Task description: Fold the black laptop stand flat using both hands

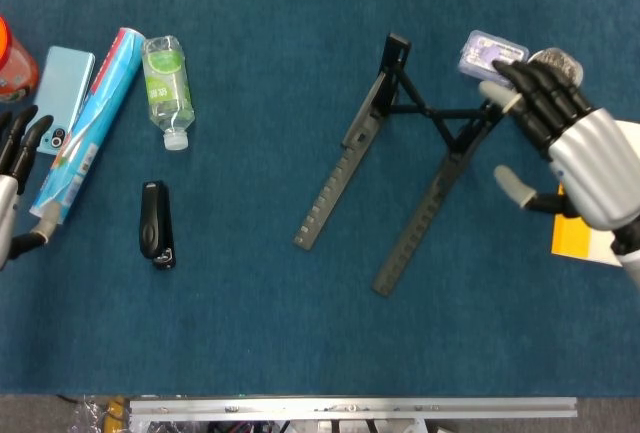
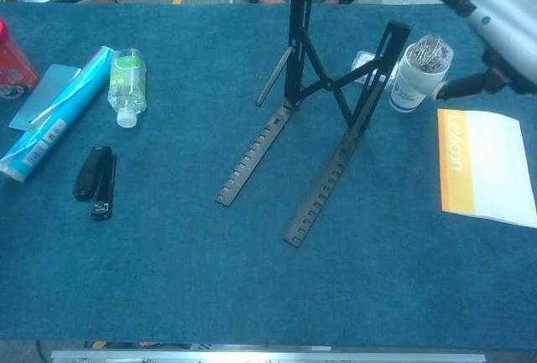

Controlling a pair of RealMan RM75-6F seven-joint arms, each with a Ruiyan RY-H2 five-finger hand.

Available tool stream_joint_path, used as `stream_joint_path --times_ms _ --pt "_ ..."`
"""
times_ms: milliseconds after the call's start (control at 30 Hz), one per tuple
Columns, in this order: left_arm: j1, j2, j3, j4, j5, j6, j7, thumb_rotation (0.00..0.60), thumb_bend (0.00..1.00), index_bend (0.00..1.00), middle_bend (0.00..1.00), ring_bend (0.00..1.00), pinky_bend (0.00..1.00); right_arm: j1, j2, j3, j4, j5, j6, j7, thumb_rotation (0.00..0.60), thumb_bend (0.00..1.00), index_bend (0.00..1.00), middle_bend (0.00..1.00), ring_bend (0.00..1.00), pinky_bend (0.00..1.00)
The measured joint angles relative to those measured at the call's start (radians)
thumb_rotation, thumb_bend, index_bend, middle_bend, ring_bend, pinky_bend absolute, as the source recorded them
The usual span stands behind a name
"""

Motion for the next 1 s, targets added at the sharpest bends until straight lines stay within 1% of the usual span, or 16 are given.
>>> stream_joint_path --times_ms 267,400,733,1000 --pt "0.002 -0.003 0.004 0.001 0.000 -0.002 -0.004 0.600 0.34 0.00 0.04 0.00 0.00 0.047 0.009 -0.041 -0.039 -0.034 -0.102 0.095 0.600 0.34 0.00 0.03 0.00 0.11" --pt "0.002 -0.008 0.007 0.008 0.001 -0.005 -0.010 0.600 0.34 0.00 0.04 0.00 0.00 0.069 -0.008 -0.066 -0.041 -0.041 -0.155 0.127 0.600 0.34 0.00 0.03 0.00 0.12" --pt "0.001 -0.010 0.007 0.021 0.000 -0.009 -0.024 0.600 0.34 0.00 0.04 0.00 0.00 0.080 -0.088 -0.102 0.058 0.004 -0.225 0.174 0.600 0.34 0.00 0.03 0.00 0.12" --pt "0.004 -0.006 0.009 0.025 0.003 -0.003 -0.035 0.600 0.34 0.00 0.04 0.00 0.00 0.087 -0.152 -0.094 0.161 0.081 -0.277 0.219 0.600 0.34 0.00 0.03 0.00 0.12"
